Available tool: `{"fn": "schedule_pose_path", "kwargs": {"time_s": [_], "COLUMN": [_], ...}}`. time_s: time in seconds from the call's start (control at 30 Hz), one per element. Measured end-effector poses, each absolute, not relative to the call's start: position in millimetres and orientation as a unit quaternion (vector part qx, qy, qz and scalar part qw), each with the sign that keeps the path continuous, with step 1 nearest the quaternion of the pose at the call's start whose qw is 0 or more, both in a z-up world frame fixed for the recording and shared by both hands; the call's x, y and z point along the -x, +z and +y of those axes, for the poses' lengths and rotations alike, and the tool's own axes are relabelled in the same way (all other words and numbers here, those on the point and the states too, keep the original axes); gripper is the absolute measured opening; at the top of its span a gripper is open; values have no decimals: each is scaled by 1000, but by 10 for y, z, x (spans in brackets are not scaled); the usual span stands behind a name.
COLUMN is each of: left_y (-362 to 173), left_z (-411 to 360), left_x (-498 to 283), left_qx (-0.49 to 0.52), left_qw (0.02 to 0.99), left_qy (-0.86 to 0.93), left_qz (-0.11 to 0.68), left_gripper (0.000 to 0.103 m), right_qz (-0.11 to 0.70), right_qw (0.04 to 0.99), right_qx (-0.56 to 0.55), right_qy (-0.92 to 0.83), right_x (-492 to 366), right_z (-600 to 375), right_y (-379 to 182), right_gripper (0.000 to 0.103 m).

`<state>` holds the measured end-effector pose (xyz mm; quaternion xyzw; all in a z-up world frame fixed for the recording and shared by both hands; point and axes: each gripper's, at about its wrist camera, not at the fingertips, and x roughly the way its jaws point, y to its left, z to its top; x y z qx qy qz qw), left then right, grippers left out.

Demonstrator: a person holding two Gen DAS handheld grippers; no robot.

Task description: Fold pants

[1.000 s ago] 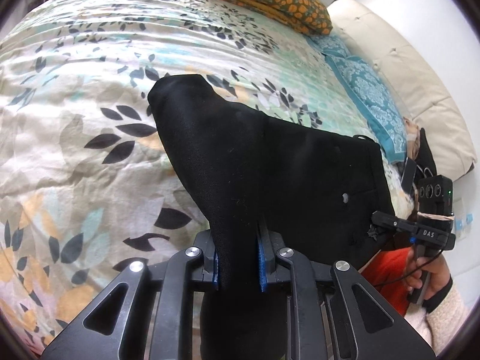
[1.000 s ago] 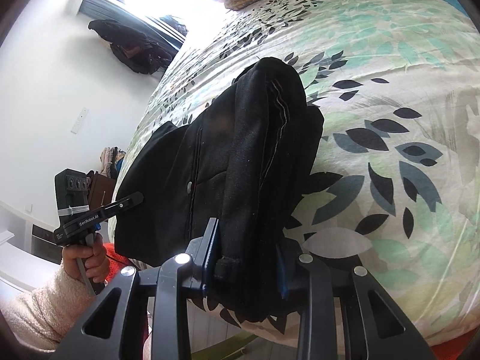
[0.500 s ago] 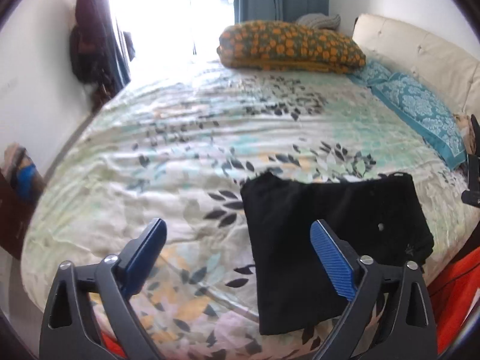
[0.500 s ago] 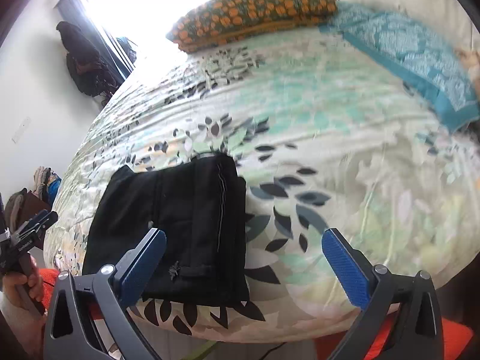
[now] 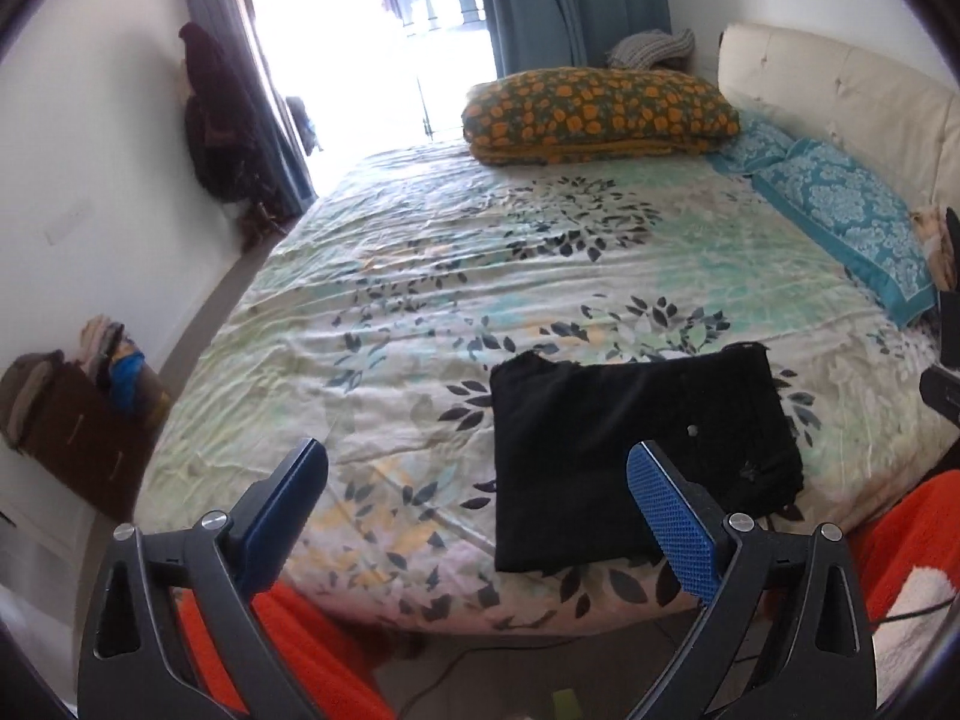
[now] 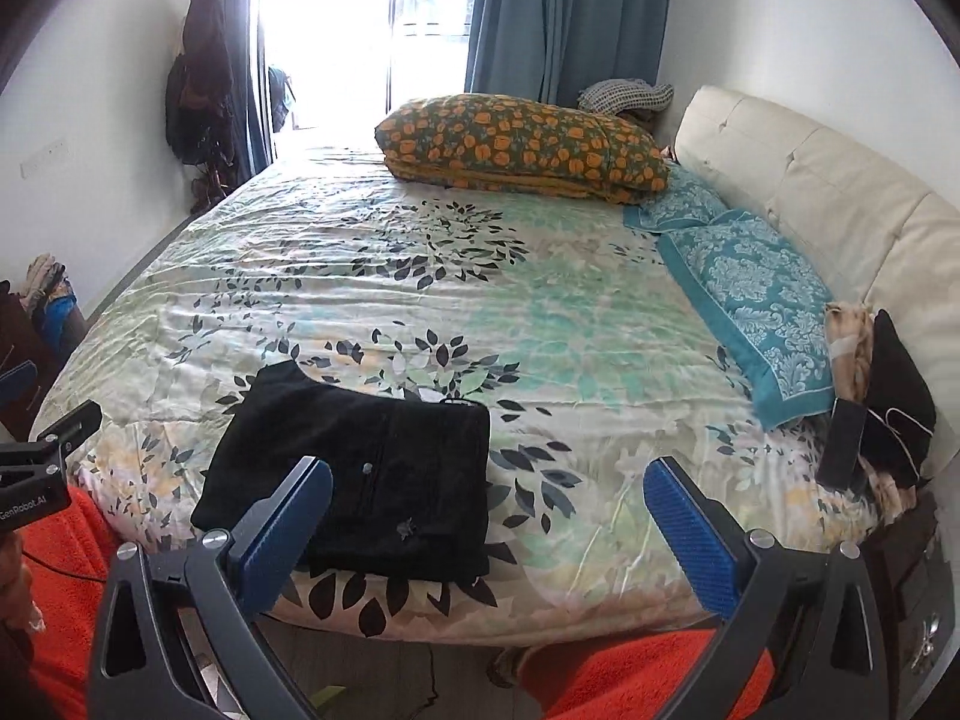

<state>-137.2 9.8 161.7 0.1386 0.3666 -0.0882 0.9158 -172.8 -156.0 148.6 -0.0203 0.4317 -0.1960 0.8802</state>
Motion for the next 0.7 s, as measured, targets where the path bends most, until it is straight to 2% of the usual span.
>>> {"fn": "schedule_pose_path", "kwargs": {"time_s": [0.23, 0.7], "left_y": [1442, 1397], "left_z": [107, 209], "left_x": [1488, 1448], "left_qx": [-132, -96], "left_qw": [896, 883], "left_qy": [-96, -110], "left_qz": [412, 445], "left_gripper": [101, 101], "right_qz": [494, 486], "right_qw": [852, 854], "right_qx": [-15, 10], "right_qy": [-172, -184], "right_x": [1895, 1849], "right_z": [-1166, -1030], "right_y": [881, 956], "right_gripper": [103, 103]}}
